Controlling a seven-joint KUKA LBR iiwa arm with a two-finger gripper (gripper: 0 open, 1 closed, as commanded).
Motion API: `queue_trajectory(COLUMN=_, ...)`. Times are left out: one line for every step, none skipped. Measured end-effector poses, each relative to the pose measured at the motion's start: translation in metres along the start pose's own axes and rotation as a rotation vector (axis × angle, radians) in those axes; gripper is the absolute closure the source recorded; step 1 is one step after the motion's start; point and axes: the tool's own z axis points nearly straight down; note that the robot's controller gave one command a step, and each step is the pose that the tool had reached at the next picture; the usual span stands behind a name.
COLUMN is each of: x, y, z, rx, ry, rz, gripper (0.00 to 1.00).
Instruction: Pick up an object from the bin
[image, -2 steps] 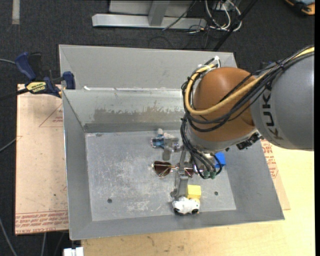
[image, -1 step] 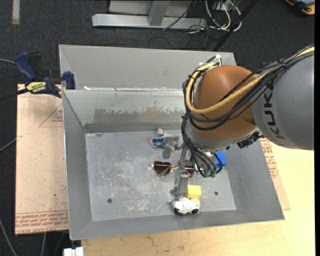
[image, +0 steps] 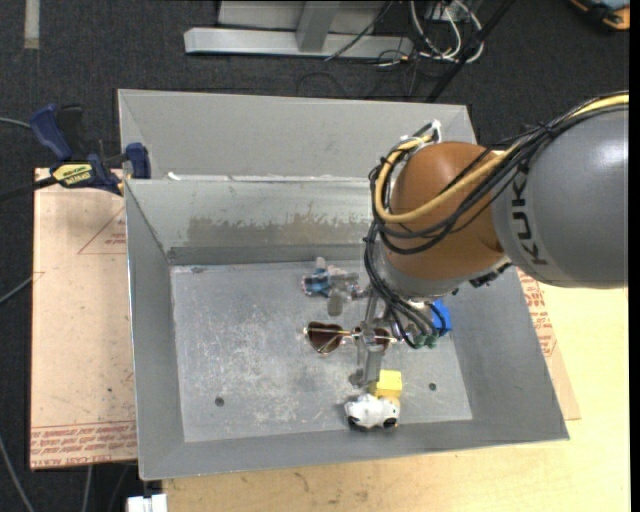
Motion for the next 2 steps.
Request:
queue_trajectory(x=0.03, y=-0.07, z=0.082, rx=0.0, ry=0.001, rz=0.048, gripper=0.0)
queue_trajectory(x=-0.033, y=-0.067, z=0.106, rx=0.001, ry=0.011, rz=-0.019, gripper=0.0)
